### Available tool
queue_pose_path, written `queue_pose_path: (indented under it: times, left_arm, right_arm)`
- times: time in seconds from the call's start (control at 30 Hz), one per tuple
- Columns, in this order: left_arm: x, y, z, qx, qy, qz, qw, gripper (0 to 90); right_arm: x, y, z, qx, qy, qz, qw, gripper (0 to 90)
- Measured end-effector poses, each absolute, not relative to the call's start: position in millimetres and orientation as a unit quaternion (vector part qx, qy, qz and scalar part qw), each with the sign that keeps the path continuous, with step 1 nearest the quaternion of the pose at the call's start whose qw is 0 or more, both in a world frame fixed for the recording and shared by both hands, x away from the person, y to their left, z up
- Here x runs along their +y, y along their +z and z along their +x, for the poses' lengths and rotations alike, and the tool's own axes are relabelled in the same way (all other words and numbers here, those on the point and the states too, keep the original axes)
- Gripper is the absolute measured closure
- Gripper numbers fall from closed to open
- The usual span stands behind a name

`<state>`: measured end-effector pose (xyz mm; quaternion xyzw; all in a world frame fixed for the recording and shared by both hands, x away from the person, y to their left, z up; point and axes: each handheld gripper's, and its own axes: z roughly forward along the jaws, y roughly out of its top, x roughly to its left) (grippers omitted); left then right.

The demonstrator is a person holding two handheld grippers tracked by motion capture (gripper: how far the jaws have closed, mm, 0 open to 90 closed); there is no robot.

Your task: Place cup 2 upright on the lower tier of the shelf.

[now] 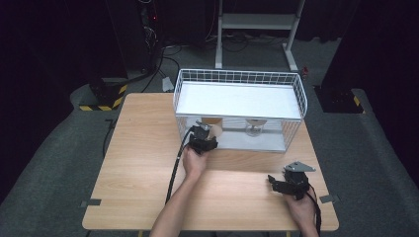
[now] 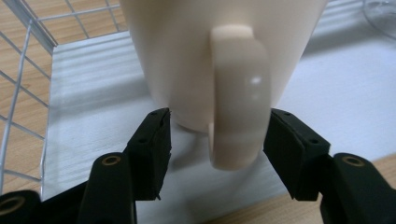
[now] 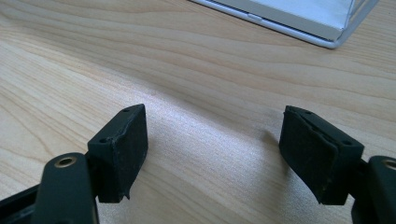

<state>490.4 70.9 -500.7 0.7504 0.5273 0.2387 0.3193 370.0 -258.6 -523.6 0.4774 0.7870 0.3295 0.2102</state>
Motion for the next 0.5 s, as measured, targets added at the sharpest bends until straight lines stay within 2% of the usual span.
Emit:
queue_pose_path:
  times: [0.1,0.5]
  left_arm:
    - [69,-501,494,0.529,0.252,0.752,0.304,42.1]
    - [69,-503,506,0.538,0.247,0.745,0.308,45.0]
  right_arm:
    - [-259,-524,370,0.787,0.33,0.477,0.21,23.7]
    - [-259,-524,370,0.787,0.33,0.477,0.211,23.8]
